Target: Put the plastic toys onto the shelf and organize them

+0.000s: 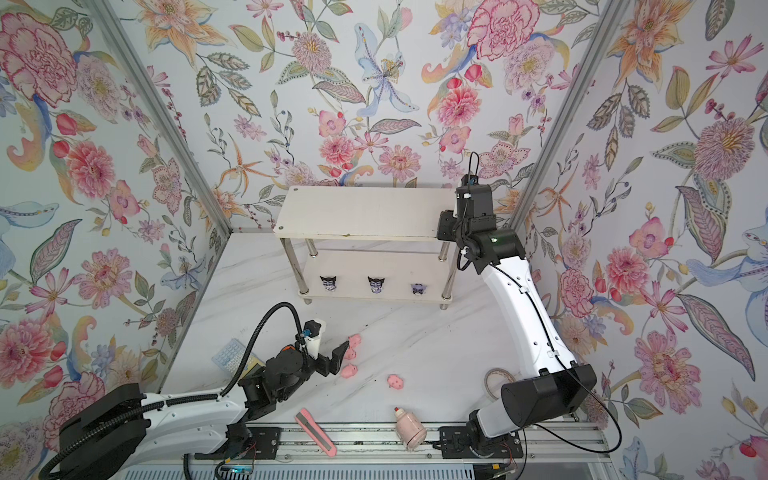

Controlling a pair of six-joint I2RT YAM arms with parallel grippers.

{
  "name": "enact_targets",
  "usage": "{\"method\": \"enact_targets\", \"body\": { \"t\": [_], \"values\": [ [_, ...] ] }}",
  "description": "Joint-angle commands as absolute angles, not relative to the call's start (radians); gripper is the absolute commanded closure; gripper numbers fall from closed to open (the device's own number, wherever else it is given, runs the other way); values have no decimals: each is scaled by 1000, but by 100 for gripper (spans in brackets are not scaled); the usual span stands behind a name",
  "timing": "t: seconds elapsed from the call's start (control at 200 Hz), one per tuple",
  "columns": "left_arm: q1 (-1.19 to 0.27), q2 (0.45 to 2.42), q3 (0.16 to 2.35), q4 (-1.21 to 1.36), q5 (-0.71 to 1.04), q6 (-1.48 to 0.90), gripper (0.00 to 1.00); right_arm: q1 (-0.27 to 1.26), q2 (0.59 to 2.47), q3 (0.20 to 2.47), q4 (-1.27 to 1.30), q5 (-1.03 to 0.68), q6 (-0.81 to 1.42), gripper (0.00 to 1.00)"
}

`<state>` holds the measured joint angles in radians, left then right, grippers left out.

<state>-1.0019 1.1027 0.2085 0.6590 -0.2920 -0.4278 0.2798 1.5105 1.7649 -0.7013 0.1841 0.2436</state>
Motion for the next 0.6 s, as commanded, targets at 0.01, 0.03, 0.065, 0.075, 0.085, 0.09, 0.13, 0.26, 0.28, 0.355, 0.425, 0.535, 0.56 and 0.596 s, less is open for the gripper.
{"method": "enact_targets", "body": {
  "t": [0.01, 0.03, 0.065, 0.075, 0.085, 0.09, 0.13, 0.26, 0.28, 0.355, 0.425, 0.535, 0.56, 0.596],
  "values": [
    [-1008, 1099, 226, 672, -301, -441, 9, 292, 1507, 1744, -711, 183, 261, 67],
    [-1007, 1099, 226, 670, -301, -441, 9, 293, 1510, 1746, -710, 183, 261, 67],
    [-1008, 1098, 226, 670, -301, -441, 9, 296, 1513, 1747, -710, 183, 259, 68],
    [-1007, 1099, 225, 672, -300, -441, 9, 295, 1514, 1748, -710, 183, 260, 68],
    [-1008, 1099, 226, 671, -300, -440, 9, 296, 1514, 1748, -710, 183, 260, 68],
    [-1009, 1099, 226, 671, -300, -440, 9, 296, 1515, 1748, -710, 183, 260, 68],
    [-1008, 1099, 226, 669, -300, -441, 9, 295, 1520, 1752, -710, 183, 261, 68],
    [-1006, 1096, 224, 668, -301, -440, 9, 294, 1535, 1762, -710, 178, 251, 64],
    [-1007, 1095, 224, 668, -303, -441, 9, 294, 1536, 1763, -710, 173, 247, 62],
    [-1008, 1095, 224, 669, -304, -439, 9, 292, 1537, 1764, -711, 166, 244, 55],
    [-1009, 1096, 223, 668, -305, -437, 8, 291, 1535, 1761, -710, 163, 241, 49],
    [-1007, 1097, 224, 669, -307, -437, 8, 288, 1518, 1757, -711, 165, 239, 42],
    [-1008, 1097, 224, 670, -307, -436, 8, 286, 1513, 1758, -711, 164, 238, 40],
    [-1008, 1098, 224, 669, -305, -436, 8, 287, 1502, 1756, -712, 166, 236, 39]
  ]
}}
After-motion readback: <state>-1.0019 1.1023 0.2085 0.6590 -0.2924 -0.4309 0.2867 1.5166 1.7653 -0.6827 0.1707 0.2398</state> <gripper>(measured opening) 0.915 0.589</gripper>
